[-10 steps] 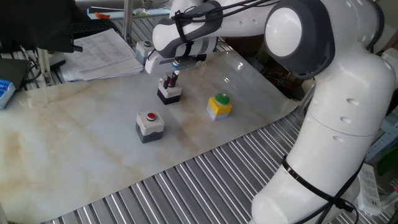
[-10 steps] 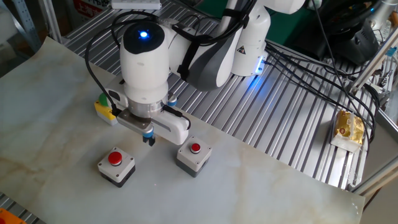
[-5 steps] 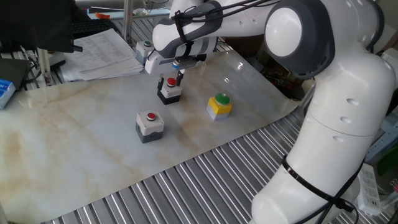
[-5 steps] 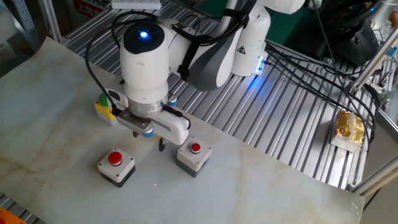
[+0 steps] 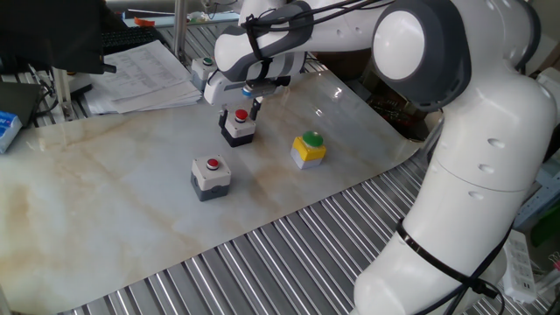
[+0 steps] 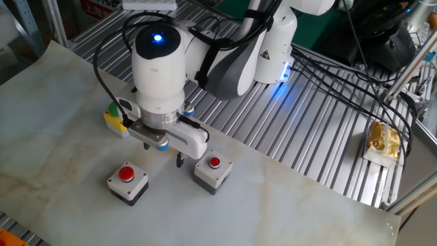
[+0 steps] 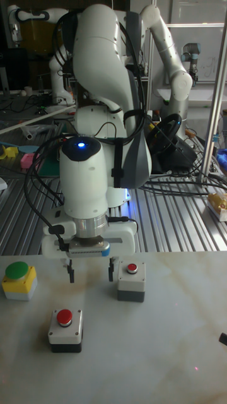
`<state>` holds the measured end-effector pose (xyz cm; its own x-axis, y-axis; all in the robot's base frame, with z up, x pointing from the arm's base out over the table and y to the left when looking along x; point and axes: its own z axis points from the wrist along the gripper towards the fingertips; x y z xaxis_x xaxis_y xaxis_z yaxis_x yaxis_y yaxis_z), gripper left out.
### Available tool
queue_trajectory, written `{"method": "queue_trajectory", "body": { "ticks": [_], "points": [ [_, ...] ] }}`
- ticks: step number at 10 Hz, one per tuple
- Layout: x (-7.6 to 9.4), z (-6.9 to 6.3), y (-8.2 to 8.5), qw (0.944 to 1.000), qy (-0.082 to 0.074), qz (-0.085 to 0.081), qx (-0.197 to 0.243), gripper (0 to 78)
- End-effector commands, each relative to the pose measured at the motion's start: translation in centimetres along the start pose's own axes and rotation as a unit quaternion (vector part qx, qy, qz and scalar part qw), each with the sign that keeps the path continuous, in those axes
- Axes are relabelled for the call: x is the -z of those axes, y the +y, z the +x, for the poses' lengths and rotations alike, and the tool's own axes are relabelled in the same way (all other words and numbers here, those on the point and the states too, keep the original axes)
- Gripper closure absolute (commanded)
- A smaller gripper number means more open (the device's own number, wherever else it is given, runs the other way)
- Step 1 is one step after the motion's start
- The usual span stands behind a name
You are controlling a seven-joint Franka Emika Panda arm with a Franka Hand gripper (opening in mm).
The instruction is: Press three buttons from left to right in sequence
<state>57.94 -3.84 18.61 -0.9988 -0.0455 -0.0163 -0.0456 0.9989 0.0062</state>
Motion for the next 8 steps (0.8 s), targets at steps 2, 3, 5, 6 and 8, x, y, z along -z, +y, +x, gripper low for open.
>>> {"method": "queue_trajectory", "body": {
  "ticks": [2, 3, 5, 6, 8],
  "points": [
    [0.04, 1.40, 1.79, 0.9997, -0.009, 0.004, 0.022, 0.2],
    [0.09, 1.28, 1.76, 0.9997, -0.009, 0.004, 0.022, 0.2],
    [-0.02, 1.51, 1.79, 0.9997, -0.009, 0.004, 0.023, 0.2],
    [-0.12, 1.74, 1.84, 0.9997, -0.010, 0.004, 0.024, 0.2],
    [-0.28, 2.11, 1.93, 0.9996, -0.012, 0.003, 0.024, 0.2]
  ]
}}
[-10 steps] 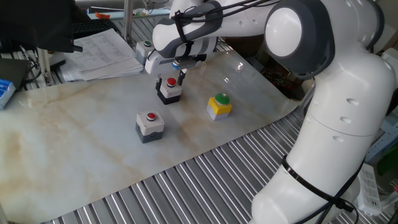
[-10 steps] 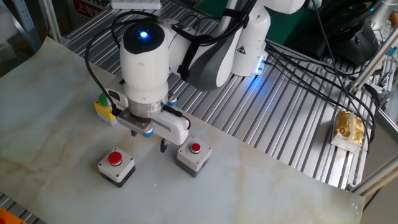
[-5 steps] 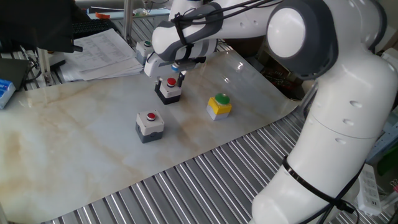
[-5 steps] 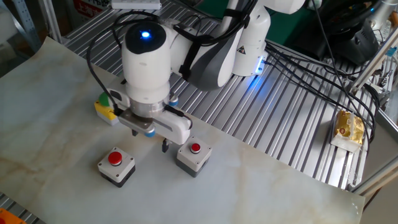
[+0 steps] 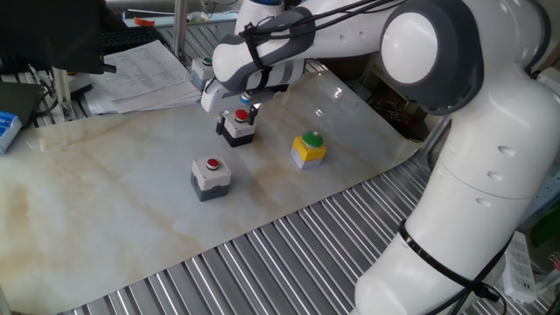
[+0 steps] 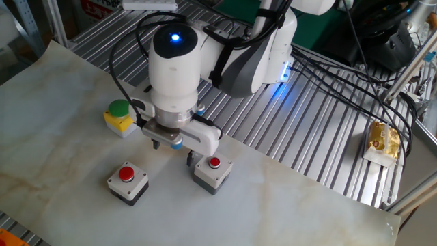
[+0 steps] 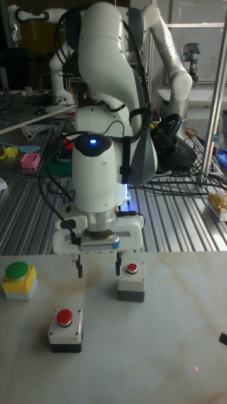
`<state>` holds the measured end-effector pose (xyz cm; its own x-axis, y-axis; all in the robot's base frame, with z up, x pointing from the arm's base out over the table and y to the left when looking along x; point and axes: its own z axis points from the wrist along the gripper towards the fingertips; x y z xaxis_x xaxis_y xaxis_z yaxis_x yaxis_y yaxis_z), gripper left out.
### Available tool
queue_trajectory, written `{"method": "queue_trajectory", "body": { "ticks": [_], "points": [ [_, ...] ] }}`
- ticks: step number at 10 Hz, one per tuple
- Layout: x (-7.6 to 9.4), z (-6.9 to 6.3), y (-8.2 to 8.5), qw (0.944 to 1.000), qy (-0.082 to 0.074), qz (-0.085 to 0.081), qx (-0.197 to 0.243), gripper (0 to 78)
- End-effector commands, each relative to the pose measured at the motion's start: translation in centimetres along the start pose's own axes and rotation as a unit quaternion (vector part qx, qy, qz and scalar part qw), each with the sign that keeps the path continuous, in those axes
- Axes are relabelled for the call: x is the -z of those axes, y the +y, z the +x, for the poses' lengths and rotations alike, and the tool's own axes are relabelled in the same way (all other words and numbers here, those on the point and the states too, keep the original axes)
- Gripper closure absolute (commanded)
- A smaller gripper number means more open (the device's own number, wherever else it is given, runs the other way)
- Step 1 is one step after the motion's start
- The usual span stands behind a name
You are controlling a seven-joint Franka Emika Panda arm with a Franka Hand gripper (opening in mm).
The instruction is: Press three buttons from left to right in sequence
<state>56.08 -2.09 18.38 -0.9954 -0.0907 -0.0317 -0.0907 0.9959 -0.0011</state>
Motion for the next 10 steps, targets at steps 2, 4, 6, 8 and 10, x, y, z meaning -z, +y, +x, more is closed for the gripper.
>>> {"method": "queue_trajectory", "body": {
  "ticks": [2, 4, 6, 8, 10],
  "points": [
    [-0.1, 0.5, 0.1, 1.0000, -0.005, 0.000, 0.002, 0.2],
    [-0.3, 1.0, 0.3, 1.0000, -0.007, -0.001, 0.001, 0.2],
    [-0.6, 1.7, 0.5, 0.9999, -0.010, -0.004, -0.001, 0.2],
    [-0.4, 1.8, 0.8, 0.9999, -0.010, -0.005, -0.002, 0.2],
    [-0.2, 2.1, 1.5, 0.9999, -0.009, -0.004, -0.007, 0.2]
  ]
}}
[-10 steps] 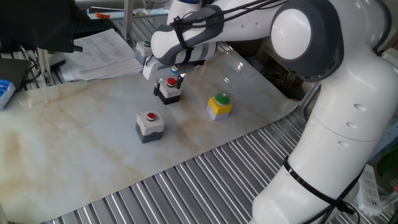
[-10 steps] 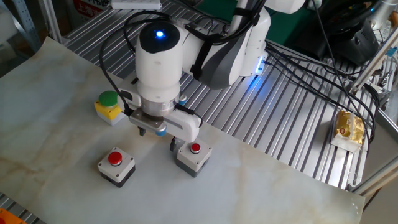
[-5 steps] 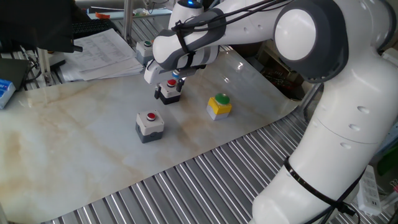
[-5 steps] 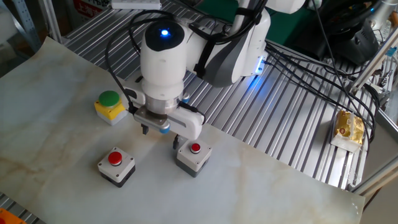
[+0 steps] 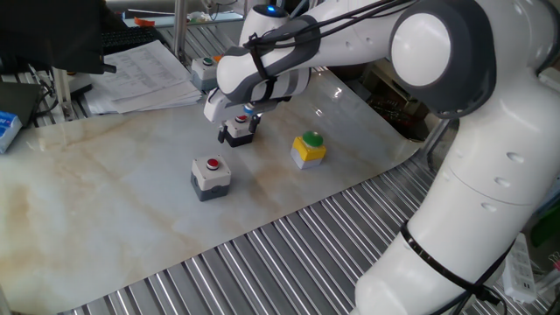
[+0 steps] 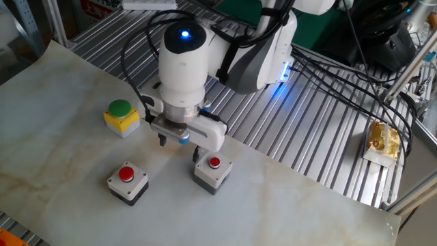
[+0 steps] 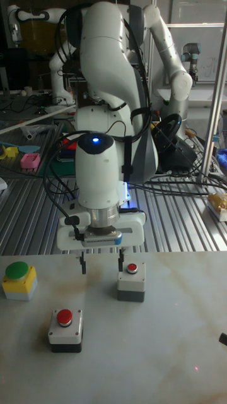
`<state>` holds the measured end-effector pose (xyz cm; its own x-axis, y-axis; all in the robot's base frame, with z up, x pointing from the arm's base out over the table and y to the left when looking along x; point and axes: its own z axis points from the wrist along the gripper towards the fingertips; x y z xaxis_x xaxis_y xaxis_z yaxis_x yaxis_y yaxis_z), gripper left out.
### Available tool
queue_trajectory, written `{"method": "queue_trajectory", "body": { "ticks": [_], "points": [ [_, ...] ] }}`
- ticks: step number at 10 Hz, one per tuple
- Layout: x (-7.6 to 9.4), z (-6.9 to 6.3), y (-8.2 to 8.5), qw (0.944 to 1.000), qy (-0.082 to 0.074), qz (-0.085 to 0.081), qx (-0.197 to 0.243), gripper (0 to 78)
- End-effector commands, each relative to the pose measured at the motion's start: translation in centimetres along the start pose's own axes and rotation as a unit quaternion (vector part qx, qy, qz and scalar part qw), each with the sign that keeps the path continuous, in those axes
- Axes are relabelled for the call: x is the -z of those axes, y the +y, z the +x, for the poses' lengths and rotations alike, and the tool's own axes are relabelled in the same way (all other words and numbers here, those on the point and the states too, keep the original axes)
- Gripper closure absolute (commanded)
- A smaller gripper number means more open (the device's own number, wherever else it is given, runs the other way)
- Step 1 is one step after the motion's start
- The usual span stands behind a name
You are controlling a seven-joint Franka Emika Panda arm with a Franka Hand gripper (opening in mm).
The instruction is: Press three buttons from left to right in sequence
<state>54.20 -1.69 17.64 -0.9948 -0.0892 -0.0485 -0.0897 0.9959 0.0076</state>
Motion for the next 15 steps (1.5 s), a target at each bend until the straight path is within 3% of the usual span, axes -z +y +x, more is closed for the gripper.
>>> {"method": "queue_trajectory", "body": {
  "ticks": [1, 3, 5, 14, 15],
  "points": [
    [0.6, 0.4, 1.3, 1.0000, -0.001, 0.001, -0.009, 0.2],
    [0.6, 1.0, 1.8, 0.9999, -0.001, 0.003, -0.009, 0.2],
    [0.6, 1.3, 1.9, 0.9998, 0.000, 0.020, 0.000, 0.2],
    [0.9, 2.2, 3.6, 0.9996, 0.002, 0.029, -0.005, 0.2],
    [0.9, 2.5, 4.0, 0.9992, 0.002, 0.041, -0.004, 0.2]
  ]
}}
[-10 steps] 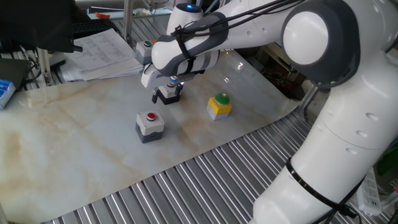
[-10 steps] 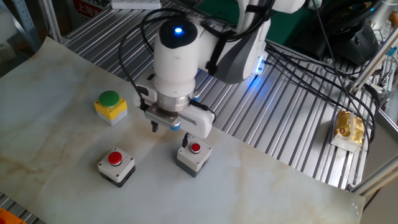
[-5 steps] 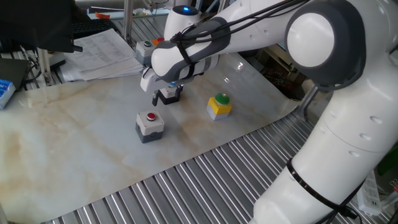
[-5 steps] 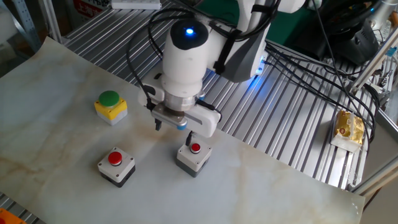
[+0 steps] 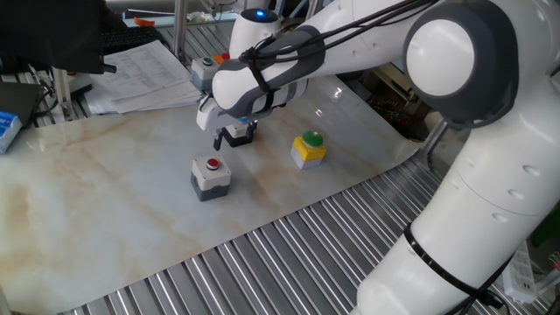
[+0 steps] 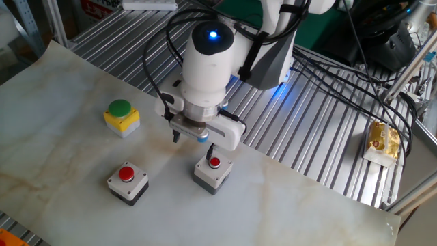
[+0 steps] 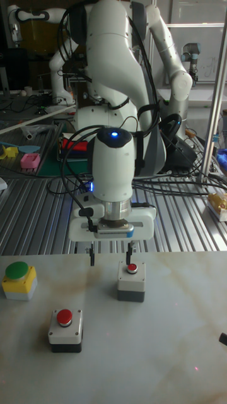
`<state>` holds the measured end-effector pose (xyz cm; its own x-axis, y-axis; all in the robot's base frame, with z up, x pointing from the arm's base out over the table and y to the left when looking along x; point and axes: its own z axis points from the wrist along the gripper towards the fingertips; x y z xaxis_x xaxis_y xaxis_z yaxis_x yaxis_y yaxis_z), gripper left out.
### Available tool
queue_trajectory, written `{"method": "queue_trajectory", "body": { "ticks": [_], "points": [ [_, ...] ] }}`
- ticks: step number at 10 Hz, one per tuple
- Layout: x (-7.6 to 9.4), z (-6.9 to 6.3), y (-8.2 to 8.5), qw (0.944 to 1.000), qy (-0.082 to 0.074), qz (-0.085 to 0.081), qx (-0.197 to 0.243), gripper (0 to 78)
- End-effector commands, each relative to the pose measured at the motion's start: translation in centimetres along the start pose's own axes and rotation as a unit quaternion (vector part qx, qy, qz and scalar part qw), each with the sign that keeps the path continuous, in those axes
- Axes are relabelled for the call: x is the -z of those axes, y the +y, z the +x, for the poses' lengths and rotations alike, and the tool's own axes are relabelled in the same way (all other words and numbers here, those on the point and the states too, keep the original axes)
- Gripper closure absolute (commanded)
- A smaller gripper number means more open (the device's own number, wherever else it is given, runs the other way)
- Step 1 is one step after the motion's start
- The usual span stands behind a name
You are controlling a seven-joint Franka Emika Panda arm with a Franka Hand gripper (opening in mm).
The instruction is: Press three buttons from left to right in sequence
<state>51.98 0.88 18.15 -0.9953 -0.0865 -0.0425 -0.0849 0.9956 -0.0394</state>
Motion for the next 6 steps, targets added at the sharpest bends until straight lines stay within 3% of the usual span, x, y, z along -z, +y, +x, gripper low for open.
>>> {"method": "queue_trajectory", "body": {
  "ticks": [1, 6],
  "points": [
    [0.34, 0.60, 1.31, 0.9999, -0.001, 0.015, -0.004, 0.2],
    [0.31, 0.59, 1.33, 0.9999, -0.002, 0.009, -0.009, 0.2]
  ]
}}
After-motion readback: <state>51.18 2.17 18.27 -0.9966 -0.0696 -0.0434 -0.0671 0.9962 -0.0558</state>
